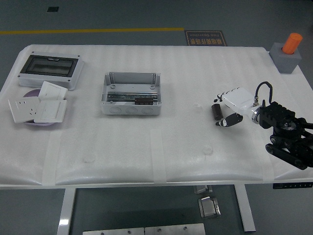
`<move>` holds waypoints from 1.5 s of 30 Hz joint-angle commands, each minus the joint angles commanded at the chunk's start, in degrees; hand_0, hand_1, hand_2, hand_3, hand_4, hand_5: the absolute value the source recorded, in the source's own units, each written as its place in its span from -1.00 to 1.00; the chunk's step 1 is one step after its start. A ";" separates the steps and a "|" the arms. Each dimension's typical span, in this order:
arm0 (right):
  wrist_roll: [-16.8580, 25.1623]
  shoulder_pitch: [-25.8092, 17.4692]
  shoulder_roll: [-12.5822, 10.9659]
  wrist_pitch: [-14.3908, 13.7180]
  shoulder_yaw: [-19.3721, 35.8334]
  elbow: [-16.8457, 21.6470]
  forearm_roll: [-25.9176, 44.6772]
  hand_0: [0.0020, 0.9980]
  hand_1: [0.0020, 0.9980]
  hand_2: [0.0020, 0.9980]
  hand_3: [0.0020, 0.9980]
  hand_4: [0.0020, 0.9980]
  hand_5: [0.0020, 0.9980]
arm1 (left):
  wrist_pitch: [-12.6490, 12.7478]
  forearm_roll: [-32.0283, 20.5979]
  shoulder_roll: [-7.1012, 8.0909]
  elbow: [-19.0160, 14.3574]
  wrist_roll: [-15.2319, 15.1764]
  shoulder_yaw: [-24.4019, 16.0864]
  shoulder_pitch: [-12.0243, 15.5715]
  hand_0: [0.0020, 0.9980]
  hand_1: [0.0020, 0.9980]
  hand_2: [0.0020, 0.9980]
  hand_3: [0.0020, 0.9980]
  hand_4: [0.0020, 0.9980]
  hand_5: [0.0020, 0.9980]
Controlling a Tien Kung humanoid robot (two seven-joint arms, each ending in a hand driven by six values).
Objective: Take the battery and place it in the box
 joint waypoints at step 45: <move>0.13 0.30 -1.56 -3.20 5.79 6.09 -0.91 0.20 0.26 0.37 0.37 -0.08 -0.22 | 1.00 0.71 -0.15 -0.33 -1.22 1.28 -0.19 0.18 0.23 -0.01 0.30 0.17 -0.23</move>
